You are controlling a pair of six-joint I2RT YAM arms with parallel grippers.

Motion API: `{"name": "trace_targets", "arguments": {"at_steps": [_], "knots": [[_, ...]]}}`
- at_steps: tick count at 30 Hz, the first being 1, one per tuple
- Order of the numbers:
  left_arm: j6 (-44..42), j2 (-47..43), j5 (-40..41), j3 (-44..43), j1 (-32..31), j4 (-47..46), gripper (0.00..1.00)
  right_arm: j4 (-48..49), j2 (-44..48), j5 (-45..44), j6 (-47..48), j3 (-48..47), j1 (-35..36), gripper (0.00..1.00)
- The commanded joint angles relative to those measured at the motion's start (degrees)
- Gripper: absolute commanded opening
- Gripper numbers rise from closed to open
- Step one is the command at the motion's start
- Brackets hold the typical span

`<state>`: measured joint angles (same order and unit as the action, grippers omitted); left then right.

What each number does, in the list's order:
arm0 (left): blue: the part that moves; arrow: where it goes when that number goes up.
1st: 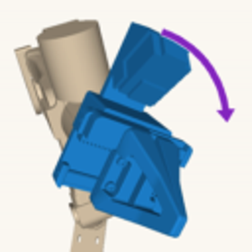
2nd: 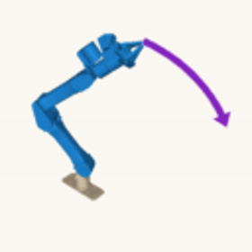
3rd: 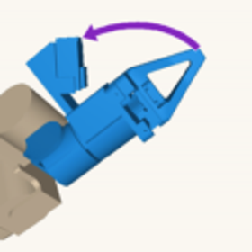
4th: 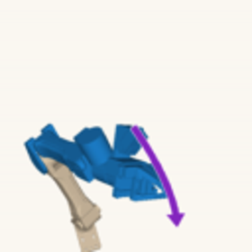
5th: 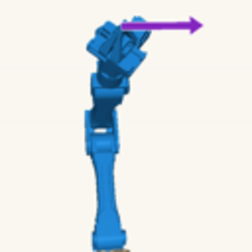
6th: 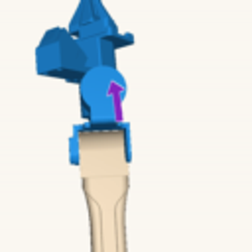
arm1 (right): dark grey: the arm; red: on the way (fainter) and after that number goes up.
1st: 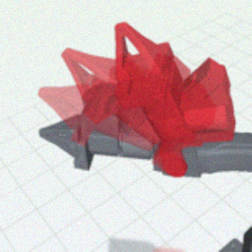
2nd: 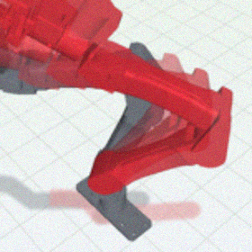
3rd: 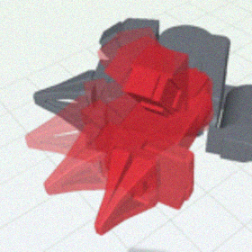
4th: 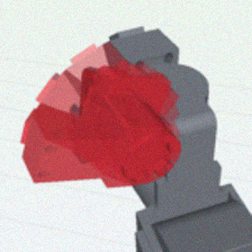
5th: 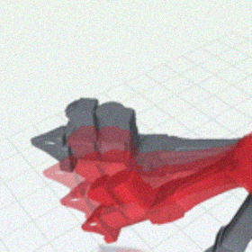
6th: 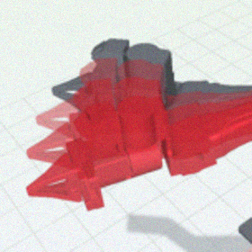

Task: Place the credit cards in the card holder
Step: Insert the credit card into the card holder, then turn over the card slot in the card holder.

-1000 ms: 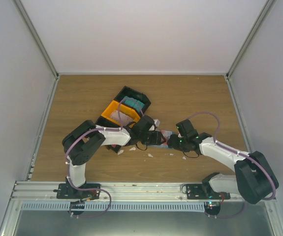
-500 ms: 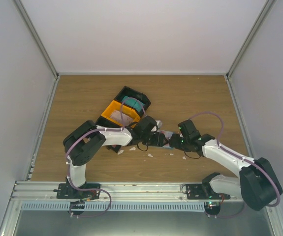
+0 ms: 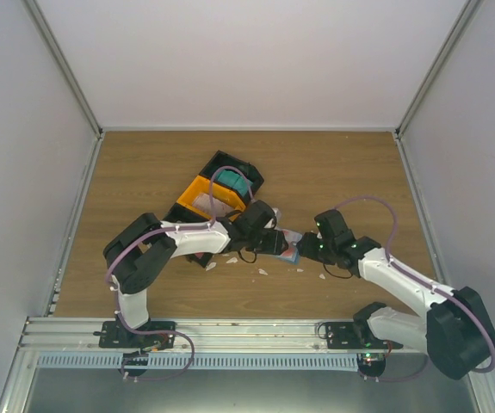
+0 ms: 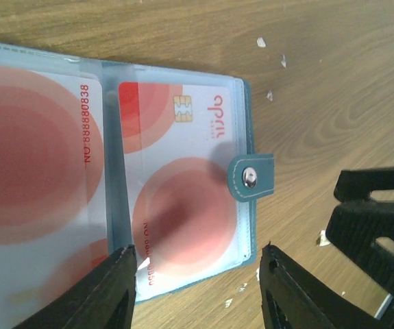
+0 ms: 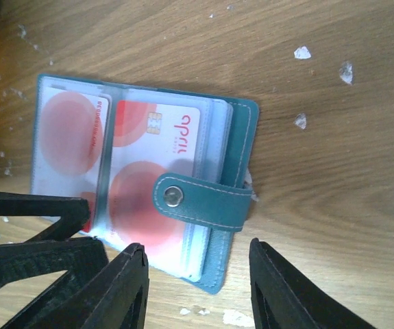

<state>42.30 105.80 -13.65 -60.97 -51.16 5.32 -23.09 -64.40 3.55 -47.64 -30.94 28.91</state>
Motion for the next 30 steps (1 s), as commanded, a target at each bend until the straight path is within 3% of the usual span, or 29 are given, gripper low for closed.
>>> {"name": "trace_targets", "arguments": {"at_steps": [1, 4, 11, 17, 30], "knots": [[-1.6, -1.8, 2.2, -2.3, -0.5, 0.9, 0.48, 1.9, 1.4, 2.7, -1.3, 1.1, -0.3, 0.38], [-2.5, -1.0, 3.4, -3.2, -0.5, 2.0, 0.43, 3.2, 1.1, 4.4, -2.0, 1.5, -0.3, 0.34], [-4.8, 2.8, 3.1, -5.6, -0.3, 3.8, 0.41, 6.1, -1.1, 8.1, -2.3, 2.3, -0.3, 0.32], [-6.0, 5.8, 4.2, -7.6, -0.3, 5.6, 0.25, 8.3, -4.5, 10.6, -2.2, 2.5, -0.3, 0.24], [-6.7, 7.6, 6.1, -6.9, -0.3, 6.8, 0.16, 12.4, -8.5, 11.9, -3.3, 3.3, -0.3, 0.23]]}}
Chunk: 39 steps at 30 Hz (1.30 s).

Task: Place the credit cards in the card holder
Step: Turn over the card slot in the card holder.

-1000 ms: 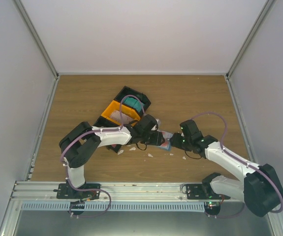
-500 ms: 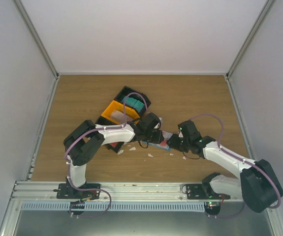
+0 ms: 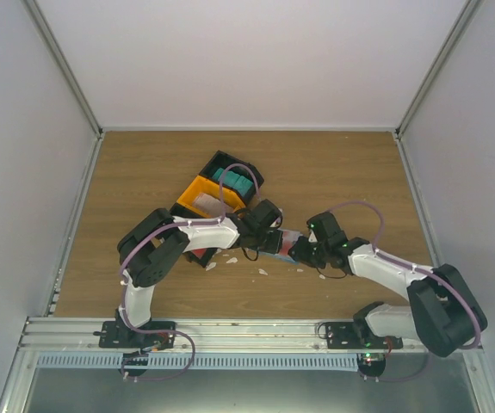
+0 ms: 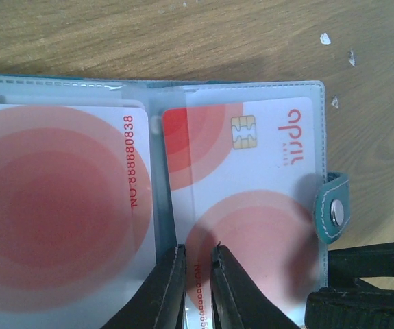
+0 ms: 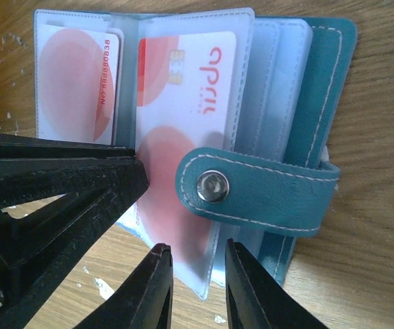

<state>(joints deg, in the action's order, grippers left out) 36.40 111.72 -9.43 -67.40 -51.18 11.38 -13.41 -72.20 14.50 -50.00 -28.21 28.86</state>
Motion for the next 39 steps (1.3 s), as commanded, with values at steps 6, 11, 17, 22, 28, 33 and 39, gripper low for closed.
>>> {"name": "trace_targets", "arguments": {"at_steps": [6, 11, 17, 22, 28, 33, 39], "knots": [[-0.8, 2.0, 1.3, -0.3, -0.3, 0.4, 0.15, 5.1, -0.8, 2.0, -2.4, 1.2, -0.3, 0.22], [-0.6, 2.2, 0.5, 0.0, -0.2, 0.0, 0.14, 9.7, -2.5, 4.4, -5.4, 2.3, -0.3, 0.21], [-0.5, 1.6, 0.1, 0.7, -0.2, -0.5, 0.14, 15.0, -3.5, 5.2, -10.1, 4.2, -0.3, 0.12], [-1.0, -1.0, 0.2, 0.6, -0.1, -0.6, 0.17, 10.9, -4.7, 2.1, -8.2, 2.5, -0.3, 0.02], [-2.5, -7.9, 7.0, -1.1, 0.0, 4.0, 0.28, 0.5, -4.9, -2.1, -1.4, -0.5, -0.3, 0.01], [-3.9, -15.0, 14.4, 0.0, 0.5, 7.0, 0.34, -11.3, -3.5, -8.6, 4.7, -4.9, -0.4, 0.01], [-4.1, -21.8, 14.6, 4.0, 1.5, 7.3, 0.36, -20.9, -7.9, -16.0, 11.6, -15.2, -0.5, 0.01]]}}
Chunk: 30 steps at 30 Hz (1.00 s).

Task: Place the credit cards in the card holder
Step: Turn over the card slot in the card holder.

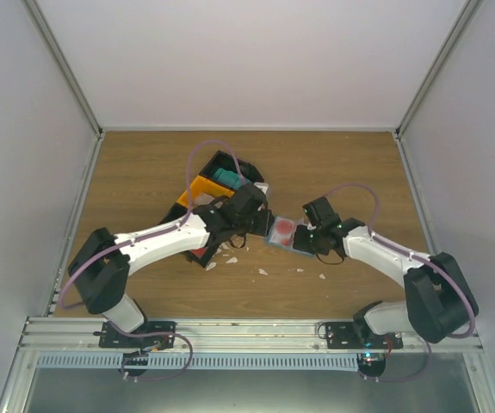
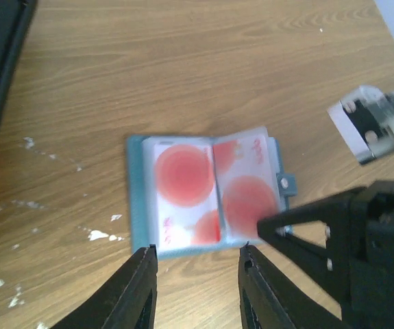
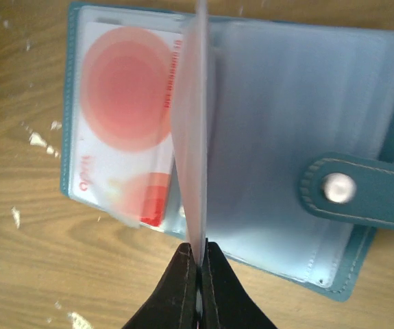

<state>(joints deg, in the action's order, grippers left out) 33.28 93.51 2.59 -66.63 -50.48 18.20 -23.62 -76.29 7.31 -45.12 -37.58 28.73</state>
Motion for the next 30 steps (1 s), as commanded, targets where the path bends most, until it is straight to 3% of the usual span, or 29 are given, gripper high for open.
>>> {"name": "trace_targets", "arguments": {"at_steps": [1, 14, 21, 30], "knots": [[-0.9, -4.5, 2.1, 3.8, 1.0, 0.5, 0.36, -10.6, -4.9, -8.5, 7.4, -7.1, -0.3, 0.02], [-1.9, -13.2, 1.1, 11.0, 3.2, 0.1, 0.37, -12.4, -11.6, -10.6, 2.1, -13.9, 1.4, 0.07], [-3.4, -16.3, 0.1, 12.8, 4.4, 0.5, 0.38, -4.3, -9.3, -5.2, 1.7, -12.7, 2.1, 0.46], [-4.1, -21.2, -1.4, 15.0, 7.7, 2.1, 0.40, 2.0, -10.9, 0.6, 3.1, -13.6, 2.0, 0.53]]}}
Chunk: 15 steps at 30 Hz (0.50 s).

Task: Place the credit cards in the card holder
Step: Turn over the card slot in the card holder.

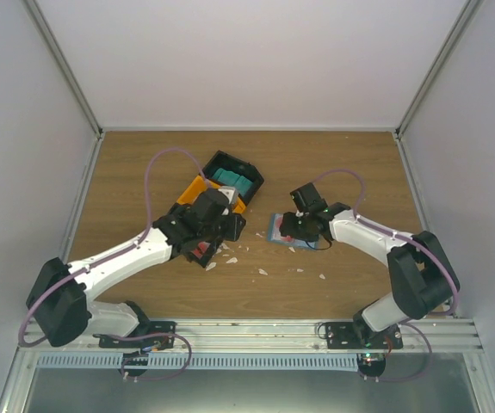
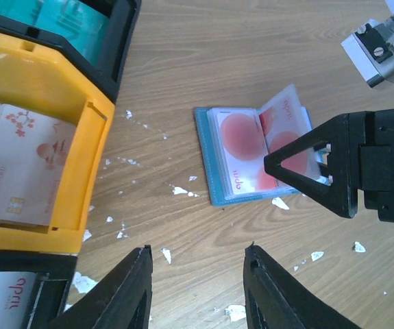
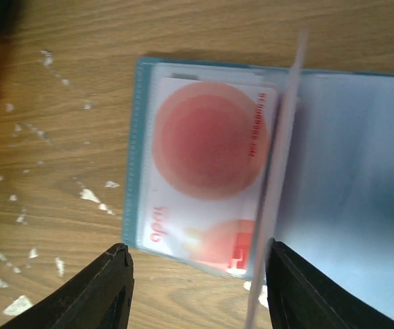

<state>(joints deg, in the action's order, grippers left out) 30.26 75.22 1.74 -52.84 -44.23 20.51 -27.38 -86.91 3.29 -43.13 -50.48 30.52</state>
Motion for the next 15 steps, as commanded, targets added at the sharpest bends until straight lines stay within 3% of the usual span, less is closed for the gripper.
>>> {"name": "trace_targets", "arguments": {"at_steps": [1, 5, 15], "knots": [[-1.2, -3.6, -0.8, 1.7, 1.9, -0.2, 0.41, 7.8, -0.1, 7.3, 2.2, -0.2, 0.2, 0.55], [-1.3, -6.4, -2.9, 2.9, 3.8, 0.3, 0.46, 13.2, -1.3, 11.8, 4.7, 0.6, 0.2, 0.63], [-2.5, -10.1, -8.3, 3.8, 9.1, 5.2, 0.52, 17.8, -7.6, 11.7, 3.9, 4.0, -0.5, 0.63]]}}
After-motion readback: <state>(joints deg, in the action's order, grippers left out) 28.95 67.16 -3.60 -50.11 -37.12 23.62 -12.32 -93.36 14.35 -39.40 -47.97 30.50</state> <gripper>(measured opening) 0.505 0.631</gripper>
